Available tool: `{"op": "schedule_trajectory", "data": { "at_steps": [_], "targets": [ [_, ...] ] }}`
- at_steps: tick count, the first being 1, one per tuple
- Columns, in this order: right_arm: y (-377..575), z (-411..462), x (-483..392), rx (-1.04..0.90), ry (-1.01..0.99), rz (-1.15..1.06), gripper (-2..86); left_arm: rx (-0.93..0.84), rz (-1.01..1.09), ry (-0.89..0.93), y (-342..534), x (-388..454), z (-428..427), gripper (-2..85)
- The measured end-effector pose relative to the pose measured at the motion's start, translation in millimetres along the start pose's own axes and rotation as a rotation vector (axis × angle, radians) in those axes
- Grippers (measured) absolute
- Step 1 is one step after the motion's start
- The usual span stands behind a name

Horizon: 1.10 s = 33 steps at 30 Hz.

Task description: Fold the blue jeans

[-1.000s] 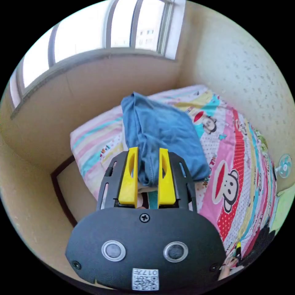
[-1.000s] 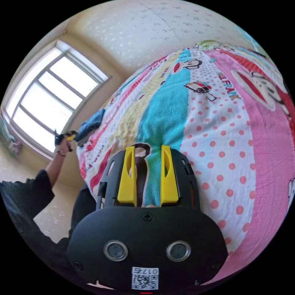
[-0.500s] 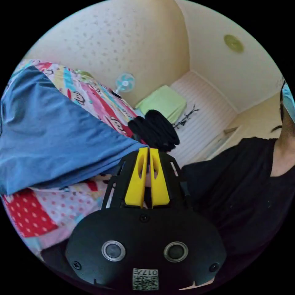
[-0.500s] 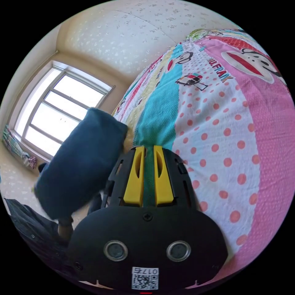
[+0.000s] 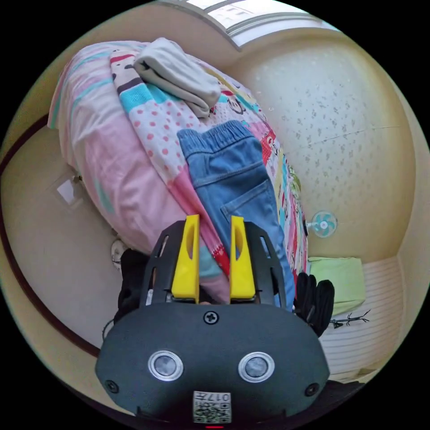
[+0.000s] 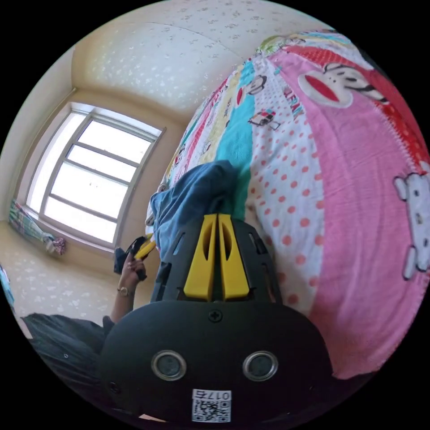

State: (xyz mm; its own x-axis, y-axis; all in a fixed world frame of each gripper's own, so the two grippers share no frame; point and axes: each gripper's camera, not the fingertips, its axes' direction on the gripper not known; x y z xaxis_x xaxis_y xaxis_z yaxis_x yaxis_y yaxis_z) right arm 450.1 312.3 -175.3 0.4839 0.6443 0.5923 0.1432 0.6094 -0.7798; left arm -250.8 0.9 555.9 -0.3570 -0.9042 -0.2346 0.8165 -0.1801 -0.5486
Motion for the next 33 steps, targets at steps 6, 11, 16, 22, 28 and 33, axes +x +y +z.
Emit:
{"op": "schedule_trajectory", "data": {
  "at_steps": [6,11,16,22,28,33],
  "targets": [
    [58,-52,-85,0.041,0.431,-0.385,1.0,0.009,-0.007,-0.102,-4,26,18,3.4],
    [103,-17,-189,0.085,0.306,-0.871,3.3,0.207,0.135,-0.071,43,73,-33,-0.1],
    [89,101,-261,0.015,0.088,-0.859,9.8,0.093,0.252,0.122,82,89,-31,-0.9],
    [72,293,-350,-0.213,0.079,-0.913,12.3,0.160,0.227,-0.095,123,31,-59,-1.0],
    [90,535,-456,-0.453,0.256,-1.102,14.7,0.139,0.121,-0.151,151,-52,-92,-1.0],
    [87,722,-457,-0.629,0.488,-1.034,14.6,0.105,0.067,-0.093,173,-89,-102,-0.9]
  ]
}}
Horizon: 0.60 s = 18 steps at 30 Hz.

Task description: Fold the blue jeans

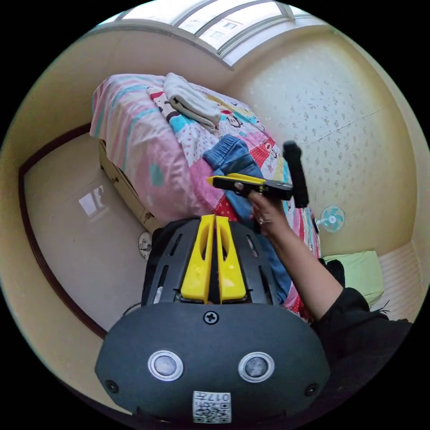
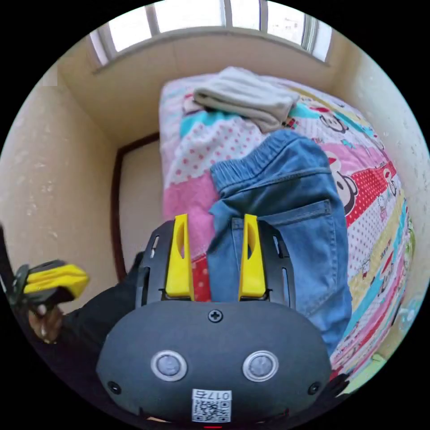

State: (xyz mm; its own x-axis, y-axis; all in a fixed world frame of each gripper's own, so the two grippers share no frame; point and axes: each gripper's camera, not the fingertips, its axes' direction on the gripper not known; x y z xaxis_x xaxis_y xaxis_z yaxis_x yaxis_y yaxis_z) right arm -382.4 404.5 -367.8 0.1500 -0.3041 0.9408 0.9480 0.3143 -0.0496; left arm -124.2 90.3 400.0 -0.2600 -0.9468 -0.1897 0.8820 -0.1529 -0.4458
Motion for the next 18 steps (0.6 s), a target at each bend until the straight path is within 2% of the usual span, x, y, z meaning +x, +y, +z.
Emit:
{"op": "schedule_trajectory", "data": {
  "at_steps": [3,6,10,15,18],
  "targets": [
    [-31,-12,-5,0.027,0.058,-0.026,6.4,-0.009,0.033,0.004,9,-11,-9,-0.7],
    [-37,-108,2,0.220,0.149,-0.007,2.5,0.051,0.062,-0.014,19,-29,-26,0.4],
    [-29,-266,2,0.400,0.419,-0.110,0.8,0.069,0.122,0.115,17,-41,-39,6.1],
    [-2,-455,17,0.628,0.455,-0.108,0.3,0.152,0.260,0.161,17,-18,-57,9.2],
    [21,-567,9,0.792,0.501,-0.093,0.1,0.136,0.317,0.182,24,-6,-60,13.7]
  ]
}}
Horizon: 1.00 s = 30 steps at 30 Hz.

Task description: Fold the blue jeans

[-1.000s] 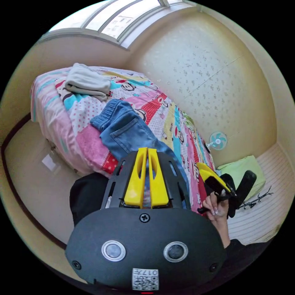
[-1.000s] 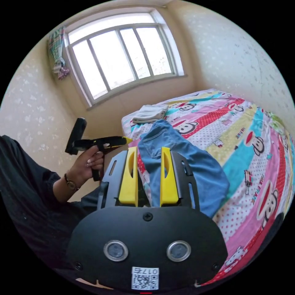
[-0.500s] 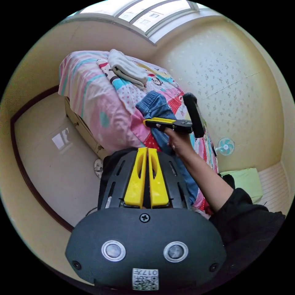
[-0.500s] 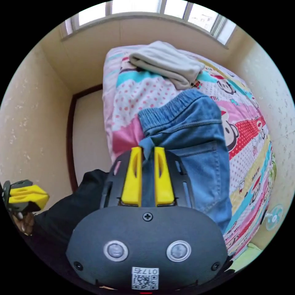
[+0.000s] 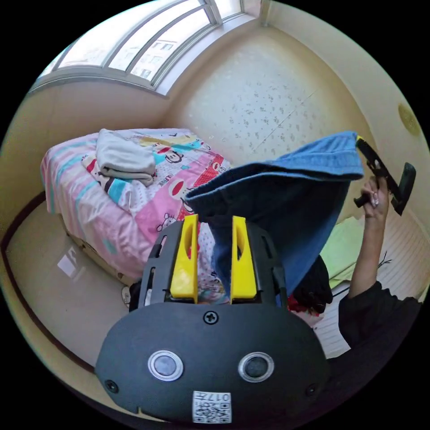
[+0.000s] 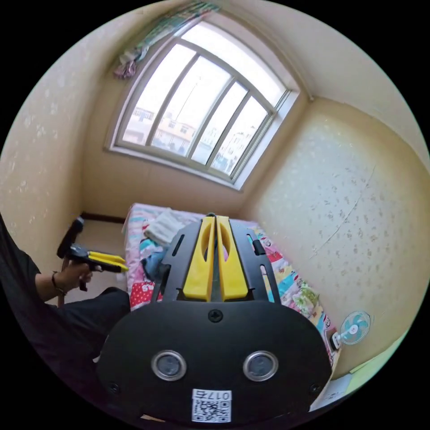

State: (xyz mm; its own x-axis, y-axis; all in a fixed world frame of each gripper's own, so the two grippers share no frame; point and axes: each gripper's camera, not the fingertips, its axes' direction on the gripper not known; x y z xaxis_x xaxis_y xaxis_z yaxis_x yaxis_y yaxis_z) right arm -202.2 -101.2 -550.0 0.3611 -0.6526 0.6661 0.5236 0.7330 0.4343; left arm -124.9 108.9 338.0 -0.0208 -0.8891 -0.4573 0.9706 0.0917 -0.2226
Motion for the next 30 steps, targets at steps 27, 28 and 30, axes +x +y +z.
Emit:
{"op": "schedule_trajectory", "data": {
  "at_steps": [27,28,30],
  "targets": [
    [-300,-464,301,0.387,0.357,0.091,0.3,1.053,0.635,0.325,-95,351,-412,4.3],
    [-302,-463,318,0.374,0.349,0.108,0.3,1.032,0.643,0.340,-96,357,-413,4.3],
    [-297,-456,344,0.363,0.321,0.139,0.3,0.998,0.654,0.344,-96,364,-408,4.4]
  ]
}}
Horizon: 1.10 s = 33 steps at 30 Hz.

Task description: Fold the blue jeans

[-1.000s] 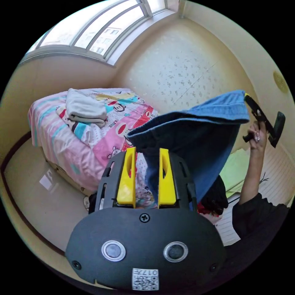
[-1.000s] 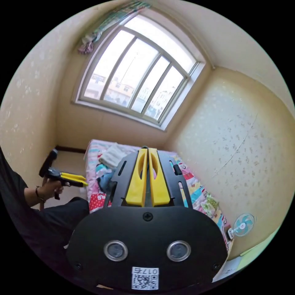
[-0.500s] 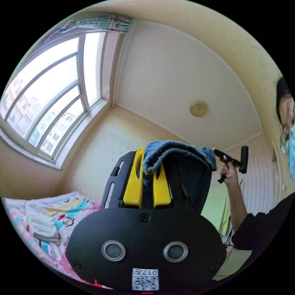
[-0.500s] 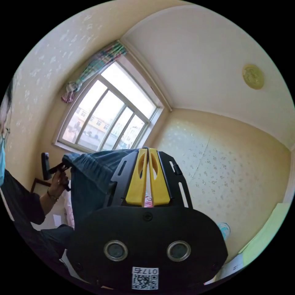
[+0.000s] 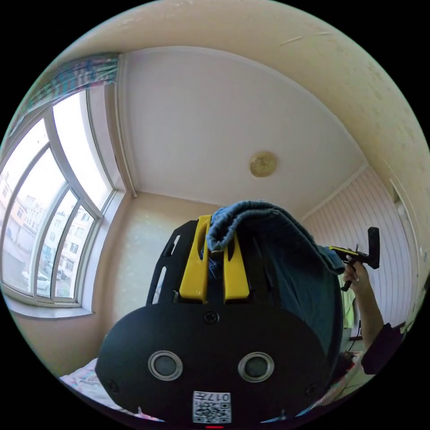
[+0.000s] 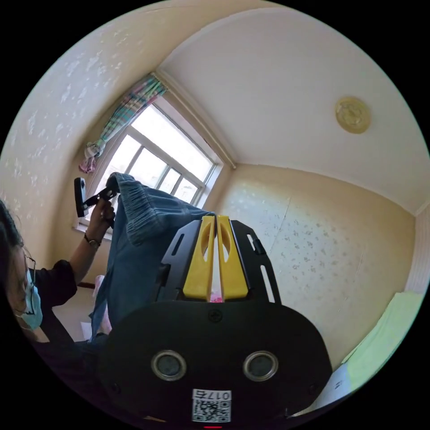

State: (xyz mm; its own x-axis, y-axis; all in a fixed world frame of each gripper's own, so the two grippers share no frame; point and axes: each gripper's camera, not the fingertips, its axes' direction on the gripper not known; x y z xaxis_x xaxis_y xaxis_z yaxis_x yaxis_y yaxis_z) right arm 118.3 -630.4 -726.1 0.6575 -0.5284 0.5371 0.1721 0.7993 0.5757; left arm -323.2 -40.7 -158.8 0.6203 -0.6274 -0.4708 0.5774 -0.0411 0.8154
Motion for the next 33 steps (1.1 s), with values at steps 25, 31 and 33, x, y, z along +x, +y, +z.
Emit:
{"op": "schedule_trajectory", "data": {
  "at_steps": [25,31,33],
  "targets": [
    [767,530,318,-0.916,-0.041,0.688,8.5,-1.430,-0.158,-0.181,630,-158,468,10.0],
    [929,385,152,-0.995,-0.456,0.930,9.7,-1.647,-0.241,0.003,703,-155,313,11.1],
    [939,340,100,-0.984,-0.521,0.979,10.2,-1.666,-0.241,0.007,696,-148,270,12.0]
  ]
}}
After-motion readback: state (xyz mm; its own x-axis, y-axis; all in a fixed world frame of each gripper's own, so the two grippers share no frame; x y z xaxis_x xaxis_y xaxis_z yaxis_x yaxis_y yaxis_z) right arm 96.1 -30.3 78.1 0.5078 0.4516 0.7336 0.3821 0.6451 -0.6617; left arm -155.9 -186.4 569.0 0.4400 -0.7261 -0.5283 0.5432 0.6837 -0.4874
